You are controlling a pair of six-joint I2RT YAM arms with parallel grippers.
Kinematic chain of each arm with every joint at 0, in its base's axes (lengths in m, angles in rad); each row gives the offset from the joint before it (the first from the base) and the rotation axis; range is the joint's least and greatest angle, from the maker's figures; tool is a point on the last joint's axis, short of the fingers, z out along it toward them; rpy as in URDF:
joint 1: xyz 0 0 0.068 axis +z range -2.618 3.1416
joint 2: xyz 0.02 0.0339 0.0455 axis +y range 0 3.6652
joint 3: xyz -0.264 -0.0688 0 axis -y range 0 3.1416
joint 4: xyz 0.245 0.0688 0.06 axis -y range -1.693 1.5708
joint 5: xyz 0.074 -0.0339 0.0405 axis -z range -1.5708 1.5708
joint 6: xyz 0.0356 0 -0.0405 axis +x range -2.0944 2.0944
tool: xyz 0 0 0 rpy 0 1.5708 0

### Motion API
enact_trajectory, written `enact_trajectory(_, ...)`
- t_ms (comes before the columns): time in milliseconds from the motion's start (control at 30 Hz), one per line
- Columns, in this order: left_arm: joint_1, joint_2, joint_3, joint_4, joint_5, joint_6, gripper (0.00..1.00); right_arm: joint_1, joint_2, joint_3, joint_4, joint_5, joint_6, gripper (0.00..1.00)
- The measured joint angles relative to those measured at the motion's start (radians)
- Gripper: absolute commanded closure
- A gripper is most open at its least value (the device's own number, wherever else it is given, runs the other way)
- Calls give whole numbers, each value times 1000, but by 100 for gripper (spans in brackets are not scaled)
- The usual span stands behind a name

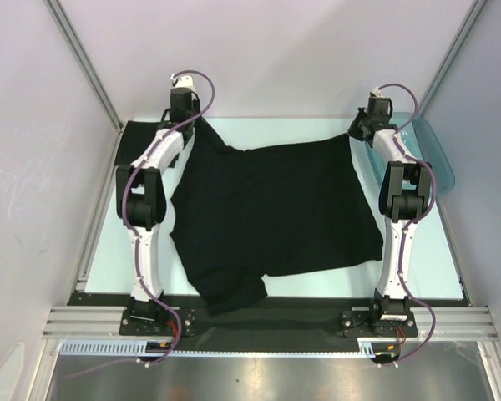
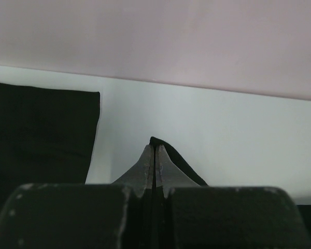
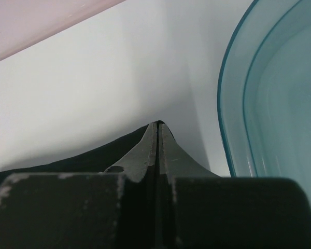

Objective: Fold and stack the t-shirts
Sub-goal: Flatten the tshirt out, then fold the tshirt

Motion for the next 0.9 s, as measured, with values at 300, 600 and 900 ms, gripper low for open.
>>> enact_trajectory(300, 3, 41, 151, -55, 18, -25, 100, -7, 23, 66, -16, -36, 8, 100)
enact_trajectory(600, 3, 42, 169, -158, 53, -87, 100, -16, 37, 110, -75, -61, 11, 100)
enact_trajectory(900, -14, -42, 89, -365, 66, -174, 99, -50, 38, 161, -200, -117, 28, 100)
